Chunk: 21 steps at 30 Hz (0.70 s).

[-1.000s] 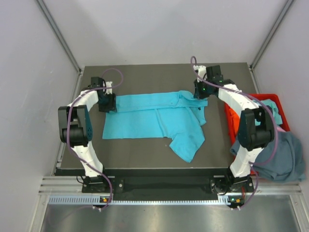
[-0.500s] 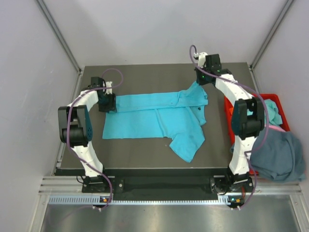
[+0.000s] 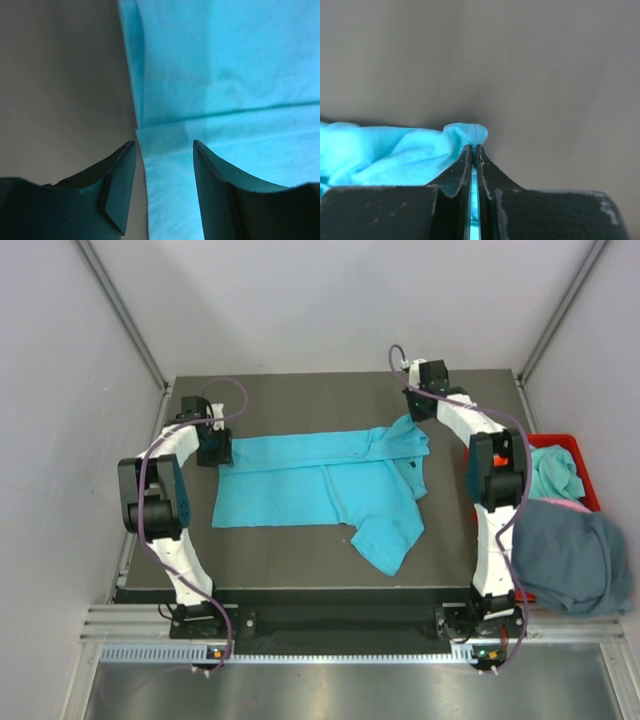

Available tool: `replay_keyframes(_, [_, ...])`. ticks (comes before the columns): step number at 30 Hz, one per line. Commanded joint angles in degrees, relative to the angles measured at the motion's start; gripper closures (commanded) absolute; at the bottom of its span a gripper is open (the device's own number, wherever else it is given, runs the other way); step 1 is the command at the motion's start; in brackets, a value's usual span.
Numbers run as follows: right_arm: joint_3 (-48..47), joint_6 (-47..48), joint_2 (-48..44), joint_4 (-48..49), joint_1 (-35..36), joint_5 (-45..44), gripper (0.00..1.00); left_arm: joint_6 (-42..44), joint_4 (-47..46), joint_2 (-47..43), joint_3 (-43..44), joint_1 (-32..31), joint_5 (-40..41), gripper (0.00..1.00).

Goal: Fold and stack the t-shirts
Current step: Fold the tshirt

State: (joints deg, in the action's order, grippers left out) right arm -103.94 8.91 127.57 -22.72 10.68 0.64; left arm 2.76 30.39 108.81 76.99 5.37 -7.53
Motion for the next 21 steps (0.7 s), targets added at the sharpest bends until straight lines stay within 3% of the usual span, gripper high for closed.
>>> replay_keyframes(1, [-2.06, -0.21, -0.65, 2.85, -1.88, -2.93, 1.0, 0.14, -3.58, 2.97, 4.82, 0.43, 0.85, 0.46])
replay_keyframes(16, [-0.12, -1.0, -0.65, 2.95, -5.14, -1.0, 1.0, -0.74, -1.65, 17.65, 22.4, 0.7, 2.87, 0.47])
replay_keyframes(21, [0.05, -1.35, -0.48, 2.59, -5.14, -0.91, 1.0, -1.79, -1.3, 20.73, 25.92, 1.4, -0.03, 0.47])
